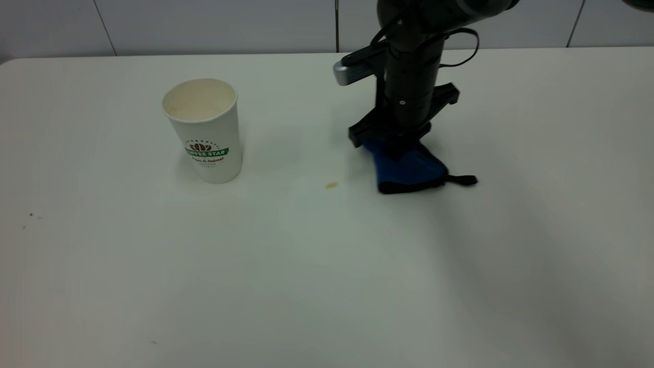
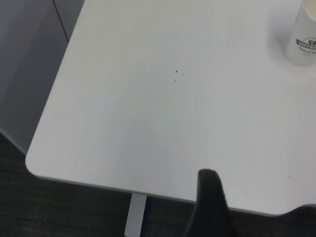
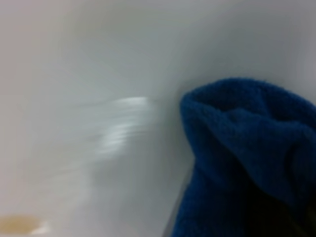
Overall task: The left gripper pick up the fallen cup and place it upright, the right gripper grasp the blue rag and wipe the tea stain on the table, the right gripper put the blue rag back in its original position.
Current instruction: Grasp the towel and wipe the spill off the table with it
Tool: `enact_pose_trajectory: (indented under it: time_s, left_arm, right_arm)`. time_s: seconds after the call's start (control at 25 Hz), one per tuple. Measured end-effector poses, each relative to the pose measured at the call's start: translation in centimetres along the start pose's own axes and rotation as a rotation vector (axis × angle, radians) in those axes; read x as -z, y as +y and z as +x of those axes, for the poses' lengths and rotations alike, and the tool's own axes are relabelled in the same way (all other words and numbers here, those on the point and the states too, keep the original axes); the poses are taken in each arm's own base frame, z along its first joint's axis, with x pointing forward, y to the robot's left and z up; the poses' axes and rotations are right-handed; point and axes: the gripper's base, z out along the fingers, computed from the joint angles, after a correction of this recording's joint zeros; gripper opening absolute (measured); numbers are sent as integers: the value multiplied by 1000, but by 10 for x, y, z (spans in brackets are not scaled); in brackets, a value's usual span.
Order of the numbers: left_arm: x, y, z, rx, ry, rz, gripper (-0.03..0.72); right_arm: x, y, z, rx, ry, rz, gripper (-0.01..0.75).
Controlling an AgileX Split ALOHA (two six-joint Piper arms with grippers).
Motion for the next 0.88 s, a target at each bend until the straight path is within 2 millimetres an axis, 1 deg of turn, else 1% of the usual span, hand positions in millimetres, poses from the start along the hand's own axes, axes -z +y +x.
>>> enact_pose_trajectory:
  time_s: [0.12, 0.2, 0.28, 0.32, 0.36, 0.4, 0.44, 0.52, 0.56, 0.64, 0.8, 0.88]
  left_arm:
    - [0, 0, 0, 0, 0, 0, 577]
    - [0, 0, 0, 0, 0, 0, 577]
    - [0, 0, 0, 0, 0, 0, 577]
    - [0, 0, 0, 0, 0, 0, 577]
    - [0, 0, 0, 0, 0, 0, 577]
    - [0, 0, 0, 0, 0, 0, 577]
    - [0, 0, 0, 0, 0, 0, 577]
    - [0, 0, 0, 0, 0, 0, 577]
    - [0, 0, 0, 0, 0, 0, 577]
    - [0, 0, 0, -1, 0, 0, 577]
    - [0, 0, 0, -1, 0, 0, 577]
    - [0, 0, 0, -2, 0, 0, 577]
  right_arm:
    - [4, 43, -1, 55, -31, -110, 59]
    - [8, 77, 1, 96, -46, -173, 59]
    - [12, 102, 5, 134, -53, -205, 59]
    - [13, 111, 6, 145, -53, -216, 59]
    - [14, 114, 7, 151, -53, -221, 59]
    - [14, 114, 7, 150, -53, -221, 60]
    - [13, 110, 6, 142, -50, -218, 61]
    - [10, 92, 4, 97, -36, -204, 63]
    - [8, 77, 2, 63, -27, -194, 63]
    - [4, 40, 0, -8, -13, -171, 65]
    - [-2, -32, 1, -140, 11, -129, 71]
    - [-3, -57, 4, -168, 18, -115, 84]
